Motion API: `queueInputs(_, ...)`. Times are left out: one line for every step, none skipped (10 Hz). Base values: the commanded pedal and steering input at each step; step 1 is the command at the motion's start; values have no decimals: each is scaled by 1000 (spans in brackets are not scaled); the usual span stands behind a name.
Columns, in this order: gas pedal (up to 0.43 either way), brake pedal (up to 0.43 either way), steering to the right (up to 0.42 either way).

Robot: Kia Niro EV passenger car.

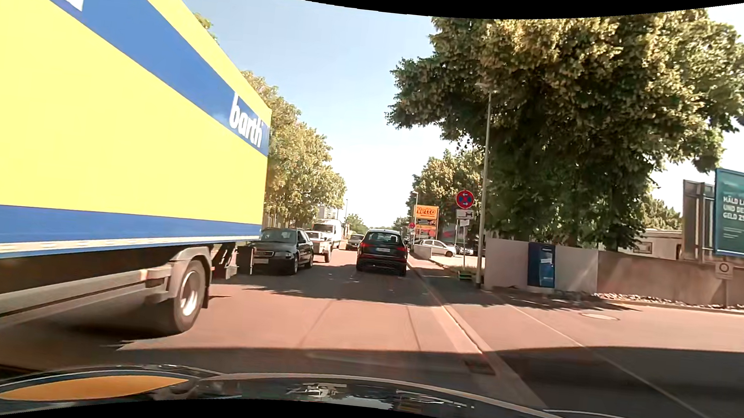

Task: Follow the waypoints while adhering to traffic rules and regulations

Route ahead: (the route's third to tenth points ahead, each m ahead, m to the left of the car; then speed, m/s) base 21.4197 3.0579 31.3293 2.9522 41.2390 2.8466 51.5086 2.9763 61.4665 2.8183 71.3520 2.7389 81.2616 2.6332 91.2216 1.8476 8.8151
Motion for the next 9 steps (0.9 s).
queueInputs(0, 0, 3)
queueInputs(0, 0, 3)
queueInputs(0, 0, 3)
queueInputs(0, 0, 3)
queueInputs(0, 0, 3)
queueInputs(0, 0, 3)
queueInputs(0, 0, 3)
queueInputs(0, 0, 3)
queueInputs(0, 0, 3)
